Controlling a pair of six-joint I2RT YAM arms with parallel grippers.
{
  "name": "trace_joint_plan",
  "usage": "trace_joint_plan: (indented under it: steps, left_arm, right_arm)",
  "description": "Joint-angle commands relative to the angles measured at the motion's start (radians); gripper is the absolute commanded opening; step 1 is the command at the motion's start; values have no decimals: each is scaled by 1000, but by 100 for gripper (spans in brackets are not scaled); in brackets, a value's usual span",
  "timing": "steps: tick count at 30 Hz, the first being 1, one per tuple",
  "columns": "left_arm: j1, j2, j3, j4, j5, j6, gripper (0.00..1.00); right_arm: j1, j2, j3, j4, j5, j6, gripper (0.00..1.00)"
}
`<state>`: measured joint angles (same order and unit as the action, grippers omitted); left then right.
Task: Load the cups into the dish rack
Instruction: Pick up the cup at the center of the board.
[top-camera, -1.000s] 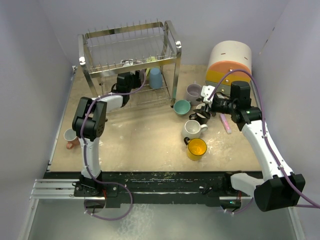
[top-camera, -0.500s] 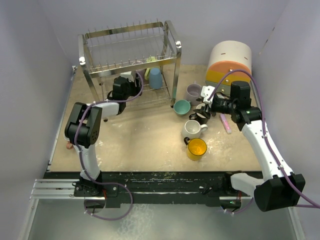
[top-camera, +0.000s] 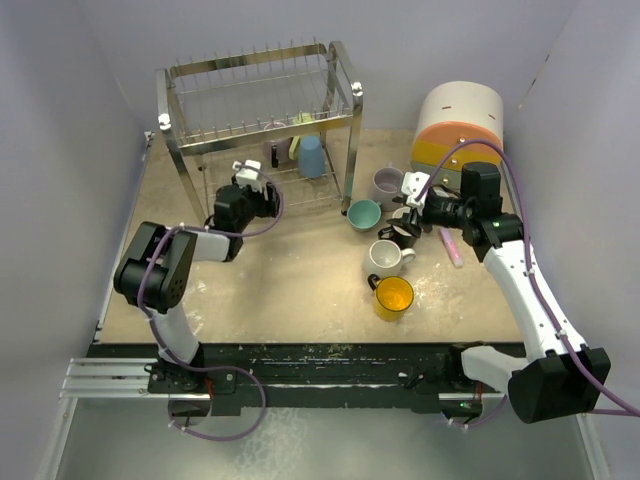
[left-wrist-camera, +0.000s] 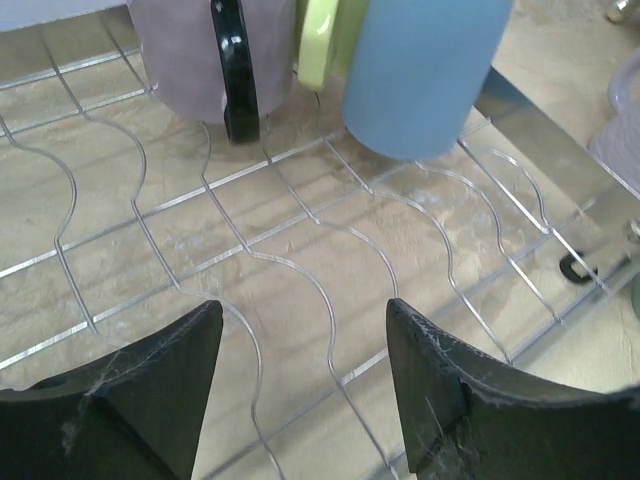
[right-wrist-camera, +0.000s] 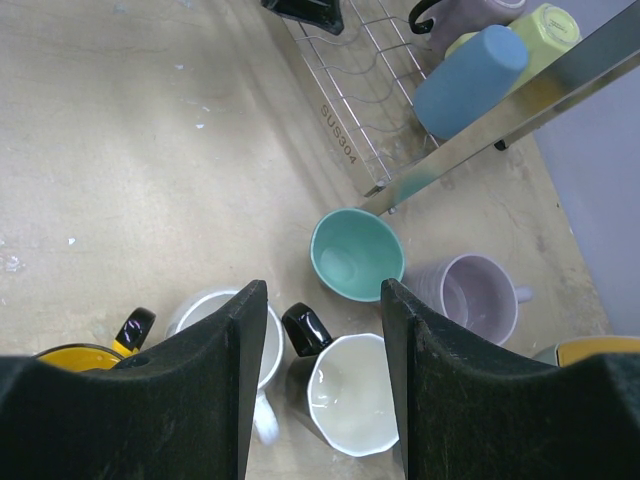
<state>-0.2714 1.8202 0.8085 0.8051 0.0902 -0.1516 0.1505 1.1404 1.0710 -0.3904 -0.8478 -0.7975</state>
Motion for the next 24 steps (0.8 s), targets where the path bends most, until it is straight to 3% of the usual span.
trace_joint_plan:
  steps: [1,8,18,24]
  left_arm:
    - [-26,-89,-111,231,41,74,70]
    - [-106,-229,-326,389,42,90,70]
    - [-120,-552,-482,218,111,-112,70]
    - [-121,-718,-485,41,218,-231,70]
  right_arm:
    - [-2,-4,-9,8,-20,-16,52]
    - [-2,-3,-15,5,-36,-28,52]
    - [-2,4,-27,1,-62,-54,53]
    - [-2,16,-32,-4,-59,-73,53]
